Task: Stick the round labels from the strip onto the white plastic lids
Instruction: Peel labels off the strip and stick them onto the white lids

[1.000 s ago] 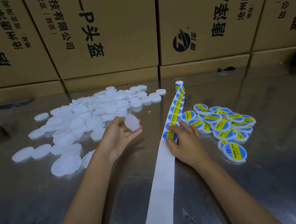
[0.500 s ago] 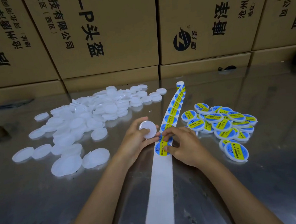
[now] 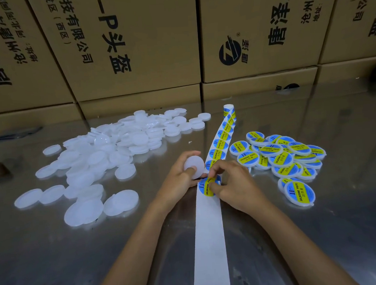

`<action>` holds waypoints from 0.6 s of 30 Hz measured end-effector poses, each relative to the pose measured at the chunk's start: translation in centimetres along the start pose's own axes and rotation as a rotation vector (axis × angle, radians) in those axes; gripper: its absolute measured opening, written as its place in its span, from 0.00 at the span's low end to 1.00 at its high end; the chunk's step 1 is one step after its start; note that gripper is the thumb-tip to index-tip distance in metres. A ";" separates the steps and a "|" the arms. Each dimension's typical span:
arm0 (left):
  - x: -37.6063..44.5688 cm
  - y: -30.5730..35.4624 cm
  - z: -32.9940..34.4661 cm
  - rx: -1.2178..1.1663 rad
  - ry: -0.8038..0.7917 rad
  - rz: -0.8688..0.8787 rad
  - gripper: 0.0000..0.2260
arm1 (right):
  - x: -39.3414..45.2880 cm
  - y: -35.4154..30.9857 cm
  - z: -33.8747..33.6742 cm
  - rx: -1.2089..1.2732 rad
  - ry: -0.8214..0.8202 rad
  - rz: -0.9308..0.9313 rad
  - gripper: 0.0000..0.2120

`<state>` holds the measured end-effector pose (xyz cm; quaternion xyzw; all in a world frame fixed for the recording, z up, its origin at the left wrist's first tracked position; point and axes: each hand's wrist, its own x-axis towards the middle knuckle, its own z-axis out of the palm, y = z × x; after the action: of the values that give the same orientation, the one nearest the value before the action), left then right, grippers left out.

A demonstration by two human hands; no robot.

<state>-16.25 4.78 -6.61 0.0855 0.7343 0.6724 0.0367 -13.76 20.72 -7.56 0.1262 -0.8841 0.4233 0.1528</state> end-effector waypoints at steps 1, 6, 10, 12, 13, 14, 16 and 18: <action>0.0 0.1 0.0 0.032 0.000 0.014 0.18 | 0.0 -0.2 -0.1 0.092 0.014 0.031 0.08; 0.0 0.1 0.0 -0.062 0.064 -0.026 0.17 | 0.6 -1.0 -1.0 0.586 0.144 0.204 0.13; 0.3 0.4 -0.4 -0.539 0.064 -0.128 0.12 | 0.7 -1.2 -1.4 0.833 0.206 0.298 0.12; 0.2 0.7 -0.4 -0.693 0.034 -0.164 0.12 | 0.7 -1.2 -1.5 0.853 0.197 0.308 0.12; 0.1 0.9 -0.3 -0.714 0.012 -0.189 0.13 | 0.7 -1.2 -1.4 0.846 0.189 0.302 0.12; 0.1 0.9 -0.1 -0.717 -0.011 -0.212 0.14 | 0.7 -1.3 -1.3 0.832 0.185 0.290 0.12; -0.1 1.1 0.4 -0.718 -0.055 -0.245 0.15 | 0.6 -1.4 -1.1 0.795 0.185 0.255 0.13; -0.3 1.2 0.9 -0.711 -0.084 -0.259 0.15 | 0.6 -1.5 -0.8 0.760 0.183 0.216 0.14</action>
<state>-15.74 5.69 -5.49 0.0013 0.4578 0.8709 0.1788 -13.68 20.37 -5.77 0.0419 -0.6557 0.7430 0.1279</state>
